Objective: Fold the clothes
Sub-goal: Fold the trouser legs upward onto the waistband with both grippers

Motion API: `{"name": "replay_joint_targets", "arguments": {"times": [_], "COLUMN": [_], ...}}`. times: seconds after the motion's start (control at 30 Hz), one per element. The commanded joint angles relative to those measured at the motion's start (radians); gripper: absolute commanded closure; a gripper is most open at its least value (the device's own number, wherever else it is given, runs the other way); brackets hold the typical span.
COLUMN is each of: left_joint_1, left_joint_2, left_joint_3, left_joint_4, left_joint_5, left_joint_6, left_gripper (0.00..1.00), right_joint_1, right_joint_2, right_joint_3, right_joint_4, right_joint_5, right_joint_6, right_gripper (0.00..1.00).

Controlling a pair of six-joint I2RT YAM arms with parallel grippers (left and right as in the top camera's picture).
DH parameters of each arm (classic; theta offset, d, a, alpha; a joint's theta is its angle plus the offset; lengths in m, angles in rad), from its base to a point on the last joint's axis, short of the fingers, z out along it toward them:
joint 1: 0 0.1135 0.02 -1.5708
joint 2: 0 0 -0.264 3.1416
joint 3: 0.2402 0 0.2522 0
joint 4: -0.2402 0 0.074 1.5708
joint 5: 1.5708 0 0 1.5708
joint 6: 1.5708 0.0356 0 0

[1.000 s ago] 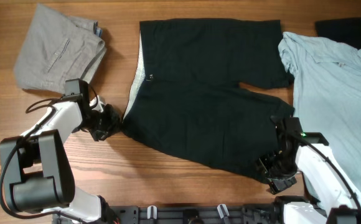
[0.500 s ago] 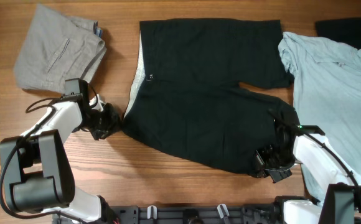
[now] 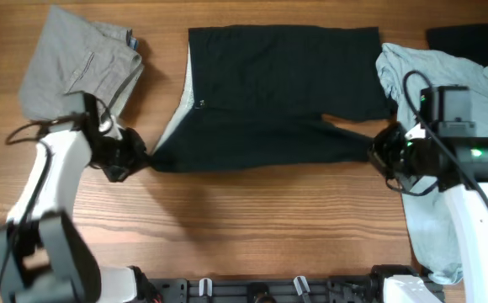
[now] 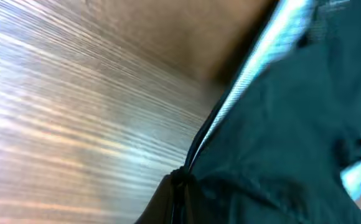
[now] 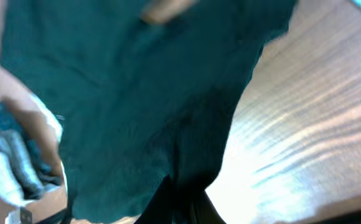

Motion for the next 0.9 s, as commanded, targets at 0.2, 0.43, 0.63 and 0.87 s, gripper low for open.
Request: {"name": "replay_joint_targets", "arguments": {"times": [0.2,0.43,0.63,0.87], "left_joint_1": [0.062,-0.072,-0.113,-0.115], "left_joint_2": [-0.311,-0.213,-0.072,0.055], "left_joint_3": [0.039,0.039,0.039,0.039], "left_joint_4": [-0.062,0.342,0.554,0.813], "left_joint_5": [-0.119,-0.109,-0.248,-0.248], "left_joint_6": [0.012,-0.035,-0.107,-0.207], "left_gripper": [0.96,0.96,0.96,0.96], "right_joint_1": [0.001,0.001,0.001,0.002], "right_joint_2": [0.011,0.35,0.558,0.75], "right_joint_3": [0.106,0.105,0.105,0.105], "right_joint_4": [0.2,0.66,1.017,1.161], "right_joint_5": [0.12,0.178,0.137,0.134], "right_joint_6": [0.001,-0.033,-0.105,-0.076], "right_gripper": [0.96,0.96,0.95,0.87]}}
